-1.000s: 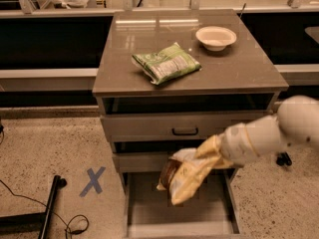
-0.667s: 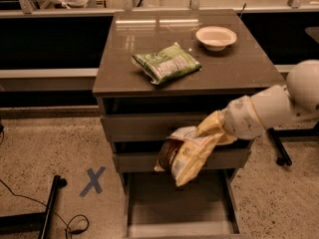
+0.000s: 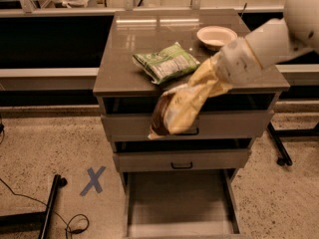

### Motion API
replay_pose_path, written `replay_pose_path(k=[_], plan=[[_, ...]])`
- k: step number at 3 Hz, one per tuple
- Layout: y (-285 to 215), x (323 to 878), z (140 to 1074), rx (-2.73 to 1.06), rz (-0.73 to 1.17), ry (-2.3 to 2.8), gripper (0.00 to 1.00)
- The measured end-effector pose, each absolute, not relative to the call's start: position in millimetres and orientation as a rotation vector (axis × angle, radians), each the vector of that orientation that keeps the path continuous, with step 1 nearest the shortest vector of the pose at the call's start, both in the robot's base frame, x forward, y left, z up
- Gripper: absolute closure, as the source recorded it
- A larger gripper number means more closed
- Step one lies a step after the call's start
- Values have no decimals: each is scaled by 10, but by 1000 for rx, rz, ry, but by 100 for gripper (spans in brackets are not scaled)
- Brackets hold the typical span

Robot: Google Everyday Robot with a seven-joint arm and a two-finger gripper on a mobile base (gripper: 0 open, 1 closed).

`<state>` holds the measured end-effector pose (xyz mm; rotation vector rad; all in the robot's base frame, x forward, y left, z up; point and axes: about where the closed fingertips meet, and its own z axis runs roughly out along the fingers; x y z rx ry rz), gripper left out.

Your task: Pick brown chip bag from bottom drawer and place on counter

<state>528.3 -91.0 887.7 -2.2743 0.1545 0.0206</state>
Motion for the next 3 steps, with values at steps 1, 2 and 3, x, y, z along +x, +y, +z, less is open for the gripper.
replay_pose_path(k=[1,2,3], plan=[[-717,5569,9290,-2254,23,103,100],[-645,5615,9916,-2233,-6,63,100],[-590,5671,10608,-2178,-94,59,100]])
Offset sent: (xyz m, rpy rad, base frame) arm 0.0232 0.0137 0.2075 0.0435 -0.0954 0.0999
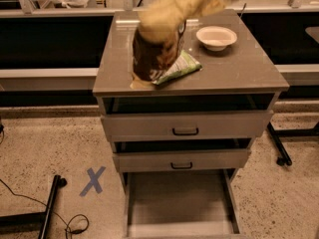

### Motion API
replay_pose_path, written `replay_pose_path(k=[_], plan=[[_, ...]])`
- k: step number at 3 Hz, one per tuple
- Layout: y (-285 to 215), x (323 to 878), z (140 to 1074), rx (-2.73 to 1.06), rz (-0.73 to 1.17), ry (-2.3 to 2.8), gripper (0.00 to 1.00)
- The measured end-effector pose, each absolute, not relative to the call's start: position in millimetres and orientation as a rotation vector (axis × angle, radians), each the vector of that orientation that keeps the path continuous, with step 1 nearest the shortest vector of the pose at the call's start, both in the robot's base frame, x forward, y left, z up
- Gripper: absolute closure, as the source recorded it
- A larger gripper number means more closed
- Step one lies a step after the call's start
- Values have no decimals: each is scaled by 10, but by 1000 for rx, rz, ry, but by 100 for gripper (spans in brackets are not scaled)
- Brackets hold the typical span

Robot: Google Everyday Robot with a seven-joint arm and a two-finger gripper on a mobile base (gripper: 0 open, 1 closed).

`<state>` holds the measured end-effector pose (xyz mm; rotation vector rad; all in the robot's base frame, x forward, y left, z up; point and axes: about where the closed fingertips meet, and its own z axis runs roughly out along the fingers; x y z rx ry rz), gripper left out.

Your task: Pick brown chip bag from bottom drawer and place on counter

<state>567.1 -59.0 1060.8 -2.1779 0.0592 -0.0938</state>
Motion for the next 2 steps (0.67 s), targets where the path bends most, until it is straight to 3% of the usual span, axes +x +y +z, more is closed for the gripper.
replay_pose_path(k=[2], plan=[[-409,6082,11185,-2074,-189,99,100]])
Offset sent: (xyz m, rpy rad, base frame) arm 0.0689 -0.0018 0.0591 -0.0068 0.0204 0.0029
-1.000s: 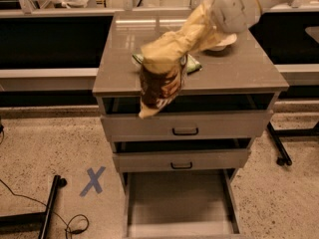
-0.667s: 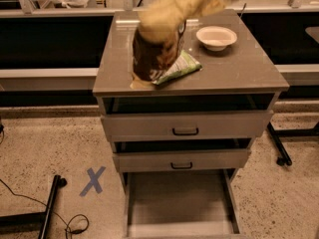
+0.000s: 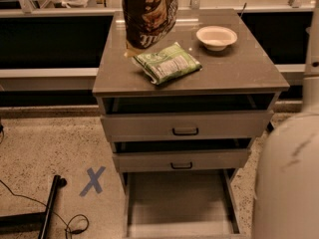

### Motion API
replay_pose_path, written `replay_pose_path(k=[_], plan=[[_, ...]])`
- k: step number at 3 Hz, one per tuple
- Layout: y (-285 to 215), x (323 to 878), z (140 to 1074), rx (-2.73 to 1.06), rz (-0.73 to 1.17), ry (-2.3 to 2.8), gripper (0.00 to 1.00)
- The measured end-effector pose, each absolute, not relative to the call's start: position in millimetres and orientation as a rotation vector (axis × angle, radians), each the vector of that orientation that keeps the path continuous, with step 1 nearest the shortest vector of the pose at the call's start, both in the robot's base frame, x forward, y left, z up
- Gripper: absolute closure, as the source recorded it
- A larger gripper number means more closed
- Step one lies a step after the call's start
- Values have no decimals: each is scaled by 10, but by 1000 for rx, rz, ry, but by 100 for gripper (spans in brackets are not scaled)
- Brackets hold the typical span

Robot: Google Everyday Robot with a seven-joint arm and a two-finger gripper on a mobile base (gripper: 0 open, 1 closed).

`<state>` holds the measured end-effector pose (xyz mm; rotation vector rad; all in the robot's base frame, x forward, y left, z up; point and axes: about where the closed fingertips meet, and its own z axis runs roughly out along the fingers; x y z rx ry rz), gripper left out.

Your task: Pick brown chip bag from bottom drawer and place on counter

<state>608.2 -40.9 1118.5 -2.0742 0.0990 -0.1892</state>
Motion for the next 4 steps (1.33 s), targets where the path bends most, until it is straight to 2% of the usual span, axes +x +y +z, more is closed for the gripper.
replay_pose_path(k=[3,4], plan=[[-219,6986,10290,-2065,-257,98,100],[-202,7008,10290,-2063,-263,90,100]])
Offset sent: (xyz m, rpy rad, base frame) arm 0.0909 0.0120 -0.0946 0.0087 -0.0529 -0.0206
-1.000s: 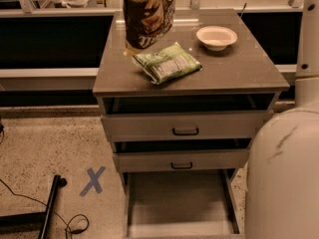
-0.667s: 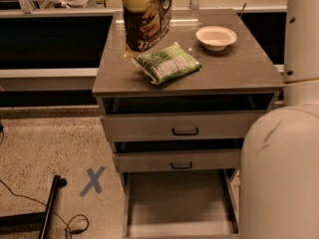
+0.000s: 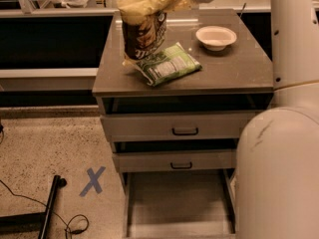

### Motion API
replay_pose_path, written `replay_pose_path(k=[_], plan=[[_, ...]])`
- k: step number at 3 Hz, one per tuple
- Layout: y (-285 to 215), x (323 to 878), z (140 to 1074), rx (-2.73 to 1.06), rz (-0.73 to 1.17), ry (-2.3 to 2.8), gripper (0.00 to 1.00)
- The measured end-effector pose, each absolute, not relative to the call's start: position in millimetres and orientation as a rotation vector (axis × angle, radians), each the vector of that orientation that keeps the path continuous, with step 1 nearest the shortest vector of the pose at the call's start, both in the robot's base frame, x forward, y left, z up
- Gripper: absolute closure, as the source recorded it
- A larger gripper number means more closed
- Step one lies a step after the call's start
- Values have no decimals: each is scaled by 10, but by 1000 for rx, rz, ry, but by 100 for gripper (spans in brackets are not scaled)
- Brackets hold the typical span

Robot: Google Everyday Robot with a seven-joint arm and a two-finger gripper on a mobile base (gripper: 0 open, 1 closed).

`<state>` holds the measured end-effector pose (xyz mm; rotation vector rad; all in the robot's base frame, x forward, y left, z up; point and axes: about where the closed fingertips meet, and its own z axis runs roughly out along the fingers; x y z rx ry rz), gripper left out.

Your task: Pick brown chip bag from bottom drawer and place on counter

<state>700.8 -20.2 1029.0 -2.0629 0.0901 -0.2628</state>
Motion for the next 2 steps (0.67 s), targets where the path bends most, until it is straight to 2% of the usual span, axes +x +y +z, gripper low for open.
replay_pose_path(k=[1,2], plan=[[-34,7203,10289,-2046,-318,15,100],[73,7580,10338,-1995,-467,-33,100]])
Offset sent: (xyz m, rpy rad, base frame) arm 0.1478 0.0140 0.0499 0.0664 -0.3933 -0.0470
